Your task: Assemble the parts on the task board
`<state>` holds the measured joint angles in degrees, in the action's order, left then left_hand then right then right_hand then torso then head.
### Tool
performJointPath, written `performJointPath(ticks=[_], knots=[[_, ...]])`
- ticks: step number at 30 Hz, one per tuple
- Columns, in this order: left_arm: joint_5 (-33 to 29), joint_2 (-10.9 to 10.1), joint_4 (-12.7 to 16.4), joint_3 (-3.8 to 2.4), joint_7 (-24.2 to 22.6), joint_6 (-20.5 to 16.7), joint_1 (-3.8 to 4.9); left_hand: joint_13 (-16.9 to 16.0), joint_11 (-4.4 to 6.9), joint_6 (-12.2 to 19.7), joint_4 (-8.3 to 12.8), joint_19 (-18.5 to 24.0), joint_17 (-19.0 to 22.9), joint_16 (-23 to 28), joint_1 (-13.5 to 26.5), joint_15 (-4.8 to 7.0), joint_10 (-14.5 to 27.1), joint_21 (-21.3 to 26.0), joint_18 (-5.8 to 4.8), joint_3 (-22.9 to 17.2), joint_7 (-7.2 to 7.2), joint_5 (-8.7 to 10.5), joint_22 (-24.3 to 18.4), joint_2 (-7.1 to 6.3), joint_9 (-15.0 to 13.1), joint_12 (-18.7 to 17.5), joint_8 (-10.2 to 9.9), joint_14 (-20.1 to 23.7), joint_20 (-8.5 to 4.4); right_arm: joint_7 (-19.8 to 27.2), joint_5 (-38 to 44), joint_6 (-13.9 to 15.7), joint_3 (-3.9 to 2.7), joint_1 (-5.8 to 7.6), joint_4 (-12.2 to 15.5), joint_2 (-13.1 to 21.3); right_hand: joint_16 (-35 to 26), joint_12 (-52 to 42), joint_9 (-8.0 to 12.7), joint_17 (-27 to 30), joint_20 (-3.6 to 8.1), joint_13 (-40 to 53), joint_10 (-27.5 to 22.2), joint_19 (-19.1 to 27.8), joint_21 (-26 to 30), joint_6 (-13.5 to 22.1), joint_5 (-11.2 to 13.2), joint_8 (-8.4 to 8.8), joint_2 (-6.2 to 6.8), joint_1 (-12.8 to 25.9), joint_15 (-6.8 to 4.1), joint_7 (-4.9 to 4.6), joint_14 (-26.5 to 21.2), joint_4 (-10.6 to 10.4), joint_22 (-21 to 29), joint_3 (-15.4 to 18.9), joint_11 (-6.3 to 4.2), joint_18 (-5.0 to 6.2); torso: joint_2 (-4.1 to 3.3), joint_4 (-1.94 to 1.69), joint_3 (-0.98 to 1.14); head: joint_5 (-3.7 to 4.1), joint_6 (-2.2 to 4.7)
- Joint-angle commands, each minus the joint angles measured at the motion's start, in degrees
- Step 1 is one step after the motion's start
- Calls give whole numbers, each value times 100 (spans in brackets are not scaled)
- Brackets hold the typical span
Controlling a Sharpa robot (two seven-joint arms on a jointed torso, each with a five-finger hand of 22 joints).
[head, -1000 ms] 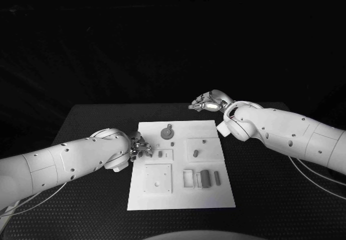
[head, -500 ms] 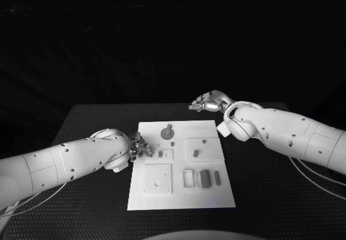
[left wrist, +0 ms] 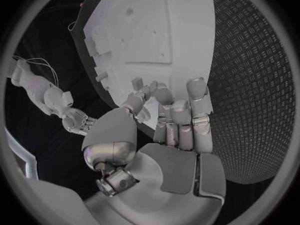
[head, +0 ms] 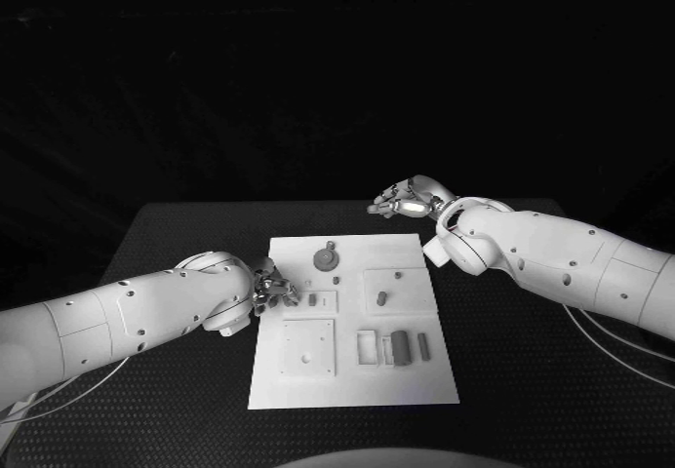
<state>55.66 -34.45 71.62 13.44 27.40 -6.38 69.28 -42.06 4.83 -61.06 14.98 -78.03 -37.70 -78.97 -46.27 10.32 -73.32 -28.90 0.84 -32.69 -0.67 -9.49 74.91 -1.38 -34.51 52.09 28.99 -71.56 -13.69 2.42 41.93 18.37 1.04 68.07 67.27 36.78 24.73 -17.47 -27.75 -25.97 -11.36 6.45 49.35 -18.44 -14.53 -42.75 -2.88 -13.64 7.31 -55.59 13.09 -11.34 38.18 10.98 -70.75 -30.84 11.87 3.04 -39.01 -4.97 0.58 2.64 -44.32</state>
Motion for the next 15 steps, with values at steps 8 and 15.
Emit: performJointPath(ticks=[8,15], knots=[[-14,11,-1,13,-8,-25,-22,-12,-15,-44,-87,1,-10,36,31,29,-12,32,32,57,-98,81,65,-131,-8,-47,-52,13,-32,30,4,-67,-2,-5,2,1,-29,-21,8,-7,-7,-9,-37,25,29,40,8,-34,-39,2,-2,-166,-57,-8,-8,12,-6,-41,0,-1,-2,6,1],[-15,5,-38,11,-10,-53,-22,-14,-16,-36,-152,-4,-11,39,65,30,-15,38,34,87,-100,104,62,-172,-10,-51,-73,8,-31,30,4,-68,-2,-11,0,5,-29,-22,9,-8,-8,-12,-38,26,31,41,8,-34,-38,2,-1,-167,-58,-7,-11,13,-6,-41,-1,1,-2,9,5]])
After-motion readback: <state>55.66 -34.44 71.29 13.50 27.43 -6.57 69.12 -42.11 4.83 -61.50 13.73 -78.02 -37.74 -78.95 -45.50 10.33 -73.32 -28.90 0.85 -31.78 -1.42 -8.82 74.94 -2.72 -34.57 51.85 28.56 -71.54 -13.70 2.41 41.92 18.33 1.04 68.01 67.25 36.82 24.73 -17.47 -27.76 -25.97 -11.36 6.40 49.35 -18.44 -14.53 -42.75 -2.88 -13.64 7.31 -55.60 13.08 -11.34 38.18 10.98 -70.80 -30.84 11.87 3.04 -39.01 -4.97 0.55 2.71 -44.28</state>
